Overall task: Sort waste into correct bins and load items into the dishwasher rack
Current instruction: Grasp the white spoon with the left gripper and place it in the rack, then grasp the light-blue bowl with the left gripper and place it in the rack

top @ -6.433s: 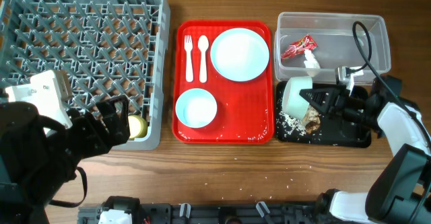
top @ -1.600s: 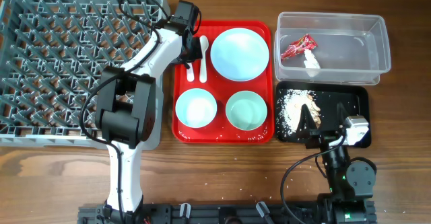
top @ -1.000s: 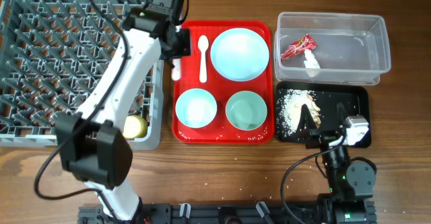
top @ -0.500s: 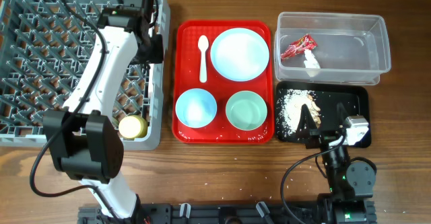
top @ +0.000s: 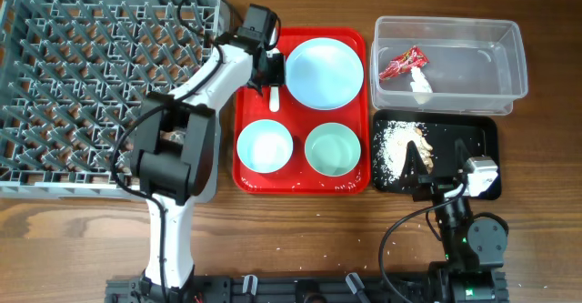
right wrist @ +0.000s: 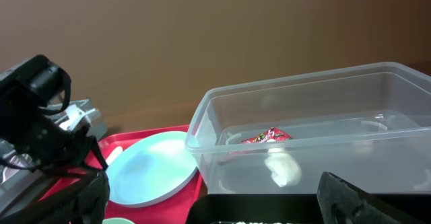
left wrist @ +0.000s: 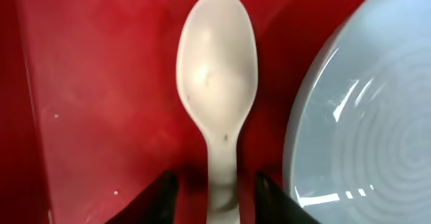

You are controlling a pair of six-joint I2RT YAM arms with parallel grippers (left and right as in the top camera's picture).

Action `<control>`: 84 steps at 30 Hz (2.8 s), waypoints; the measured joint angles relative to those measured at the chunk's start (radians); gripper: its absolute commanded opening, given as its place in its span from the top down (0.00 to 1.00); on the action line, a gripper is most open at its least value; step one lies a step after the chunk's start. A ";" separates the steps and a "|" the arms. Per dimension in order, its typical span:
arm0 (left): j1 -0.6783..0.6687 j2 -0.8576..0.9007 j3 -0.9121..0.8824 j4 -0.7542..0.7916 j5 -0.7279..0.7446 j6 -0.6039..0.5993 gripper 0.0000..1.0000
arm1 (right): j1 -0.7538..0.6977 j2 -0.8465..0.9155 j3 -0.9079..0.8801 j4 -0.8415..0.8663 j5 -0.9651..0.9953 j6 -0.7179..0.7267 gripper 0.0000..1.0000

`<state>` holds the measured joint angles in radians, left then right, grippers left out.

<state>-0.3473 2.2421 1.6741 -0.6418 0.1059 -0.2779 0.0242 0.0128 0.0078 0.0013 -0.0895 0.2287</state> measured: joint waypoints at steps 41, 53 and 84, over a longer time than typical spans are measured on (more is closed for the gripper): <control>0.158 -0.448 0.041 -0.520 -0.280 0.119 0.13 | 0.000 0.000 0.000 0.000 0.000 0.000 0.00; -0.072 -0.557 -0.347 -0.448 -0.059 -0.086 0.58 | 0.000 0.000 0.000 0.001 0.000 0.000 0.00; -0.079 -0.653 -0.186 -0.615 -1.172 -0.264 0.96 | 0.000 0.000 -0.001 0.000 0.000 0.000 0.00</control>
<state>-0.4267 1.5887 1.4879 -1.2568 -1.0657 -0.5419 0.0242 0.0128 0.0067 0.0013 -0.0898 0.2287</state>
